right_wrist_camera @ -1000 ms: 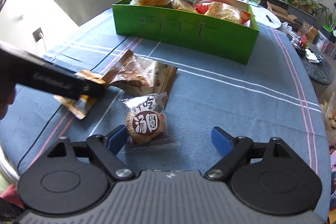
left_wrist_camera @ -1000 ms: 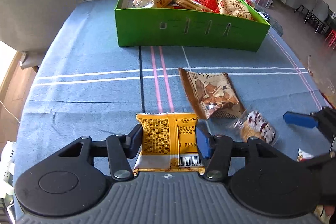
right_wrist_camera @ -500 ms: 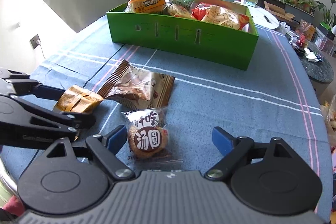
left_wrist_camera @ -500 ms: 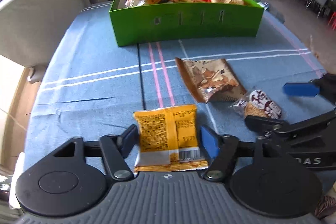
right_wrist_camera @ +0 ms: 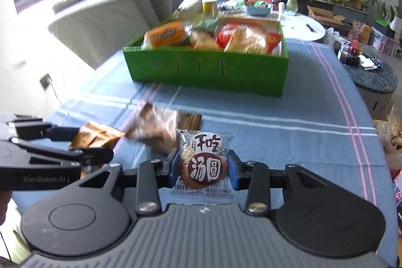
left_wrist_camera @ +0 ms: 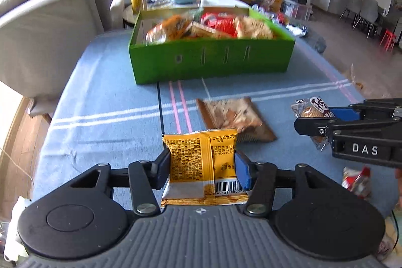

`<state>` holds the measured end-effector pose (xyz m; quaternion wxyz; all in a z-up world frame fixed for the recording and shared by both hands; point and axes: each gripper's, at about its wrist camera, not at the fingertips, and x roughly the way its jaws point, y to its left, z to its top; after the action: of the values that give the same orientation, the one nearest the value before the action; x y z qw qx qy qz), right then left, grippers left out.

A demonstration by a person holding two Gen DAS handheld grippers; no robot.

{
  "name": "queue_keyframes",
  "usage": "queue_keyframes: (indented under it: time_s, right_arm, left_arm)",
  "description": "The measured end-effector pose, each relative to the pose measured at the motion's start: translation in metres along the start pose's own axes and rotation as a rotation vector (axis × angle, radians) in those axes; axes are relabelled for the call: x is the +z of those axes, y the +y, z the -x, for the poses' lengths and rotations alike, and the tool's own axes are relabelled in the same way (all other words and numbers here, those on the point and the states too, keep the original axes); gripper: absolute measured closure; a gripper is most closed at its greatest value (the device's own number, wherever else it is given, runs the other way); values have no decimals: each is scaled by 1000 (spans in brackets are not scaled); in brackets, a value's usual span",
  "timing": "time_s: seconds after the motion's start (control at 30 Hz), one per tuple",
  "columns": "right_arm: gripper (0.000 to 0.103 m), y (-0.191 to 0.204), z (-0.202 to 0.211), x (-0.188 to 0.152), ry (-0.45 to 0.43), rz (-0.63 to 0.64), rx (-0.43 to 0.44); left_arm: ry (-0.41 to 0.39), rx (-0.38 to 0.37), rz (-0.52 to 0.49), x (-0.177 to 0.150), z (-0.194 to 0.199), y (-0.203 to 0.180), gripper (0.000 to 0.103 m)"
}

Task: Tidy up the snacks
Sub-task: 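Carry both packs into the green box and open both grippers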

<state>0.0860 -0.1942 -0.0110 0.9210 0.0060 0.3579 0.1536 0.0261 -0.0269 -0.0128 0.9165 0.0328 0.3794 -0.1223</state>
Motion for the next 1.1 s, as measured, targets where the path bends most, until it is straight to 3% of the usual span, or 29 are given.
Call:
queue_keyframes:
  time_s: [0.4, 0.67, 1.1]
  right_arm:
    - [43, -12, 7, 30, -85, -60, 28]
    - [43, -20, -8, 52, -98, -80, 43]
    - [43, -24, -41, 101, -125, -77, 72]
  left_arm:
    - [-70, -11, 2, 33, 4, 1, 54]
    - [-73, -12, 24, 60, -18, 12, 54]
    - [-125, 12, 47, 129, -55, 35, 54]
